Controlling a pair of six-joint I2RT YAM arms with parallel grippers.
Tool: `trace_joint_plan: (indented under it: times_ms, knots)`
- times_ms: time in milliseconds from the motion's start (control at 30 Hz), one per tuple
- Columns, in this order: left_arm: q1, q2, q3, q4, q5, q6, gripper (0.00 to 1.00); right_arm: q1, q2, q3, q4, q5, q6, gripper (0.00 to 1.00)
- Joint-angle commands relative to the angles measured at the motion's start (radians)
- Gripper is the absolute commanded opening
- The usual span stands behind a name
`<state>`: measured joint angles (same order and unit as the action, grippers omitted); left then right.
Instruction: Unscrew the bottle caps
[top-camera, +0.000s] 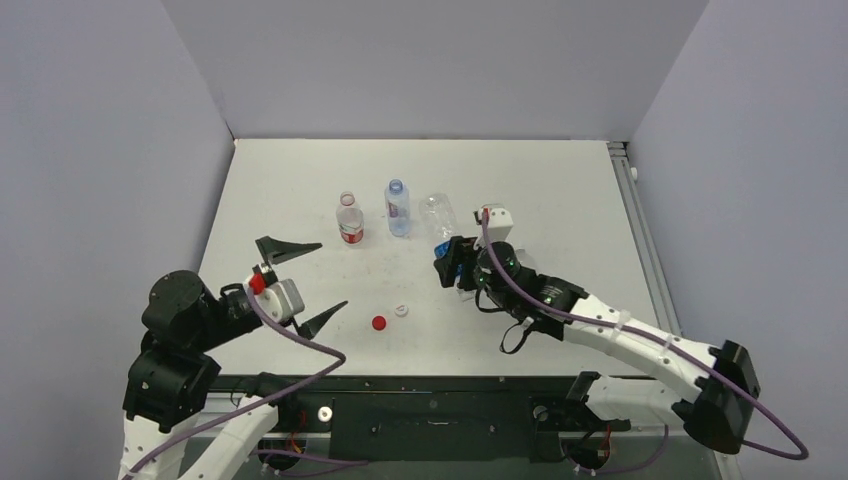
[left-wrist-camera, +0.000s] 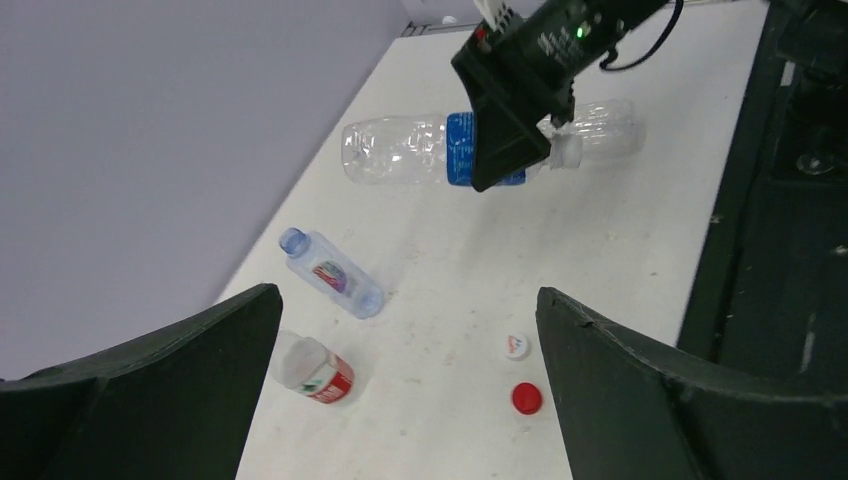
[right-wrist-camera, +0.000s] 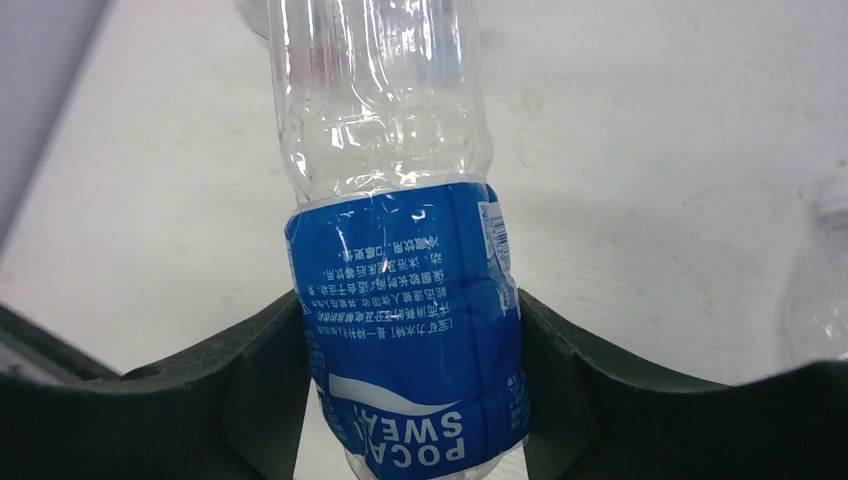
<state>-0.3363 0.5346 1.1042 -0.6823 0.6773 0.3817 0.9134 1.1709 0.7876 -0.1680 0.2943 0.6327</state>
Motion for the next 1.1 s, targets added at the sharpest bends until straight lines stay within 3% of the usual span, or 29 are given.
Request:
trace_joint_plan:
  times_ms: [0,167,300,600,933,1067]
  knots:
    - [0.005,-0.035,-0.013,0.07,0.1,0.416,0.97,0.031,-0.105,0.188,-0.152,-0.166,-0.049,0.5]
    - [0.006,-0.106,-0.118,0.116,0.12,0.838,0.97,0.096,-0.031,0.483,-0.345,-0.32,-0.072,0.5]
    - [0.008,-0.174,-0.215,0.216,0.131,1.047,0.96,0.176,0.098,0.697,-0.462,-0.343,-0.084,0.5]
    - [0.008,-0.237,-0.303,0.3,0.098,1.212,0.97,0.292,0.317,0.984,-0.544,-0.398,-0.072,0.5]
    - [0.008,-0.242,-0.309,0.159,0.063,1.327,0.96,0.355,0.424,1.101,-0.587,-0.426,-0.067,0.48]
    - [0.008,-0.237,-0.309,0.172,0.045,1.304,0.96,0.362,0.444,1.108,-0.599,-0.427,-0.07,0.48]
